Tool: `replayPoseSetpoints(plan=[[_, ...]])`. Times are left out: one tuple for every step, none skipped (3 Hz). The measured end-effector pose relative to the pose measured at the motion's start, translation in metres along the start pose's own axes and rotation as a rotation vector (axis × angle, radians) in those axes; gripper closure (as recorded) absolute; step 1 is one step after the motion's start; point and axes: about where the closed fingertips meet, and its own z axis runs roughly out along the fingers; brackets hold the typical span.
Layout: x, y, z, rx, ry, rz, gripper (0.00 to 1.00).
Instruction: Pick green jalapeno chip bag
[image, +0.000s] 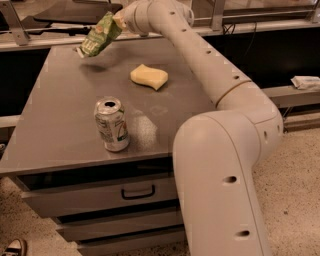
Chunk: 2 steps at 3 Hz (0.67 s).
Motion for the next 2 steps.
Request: replayPoseSetpoints(plan=[[-0.0462,-0.0098,-0.0797,0.01,-0.037,-0.066,1.0],[-0.0462,-0.0096,-0.0795,0.01,-0.037,-0.066,1.0]])
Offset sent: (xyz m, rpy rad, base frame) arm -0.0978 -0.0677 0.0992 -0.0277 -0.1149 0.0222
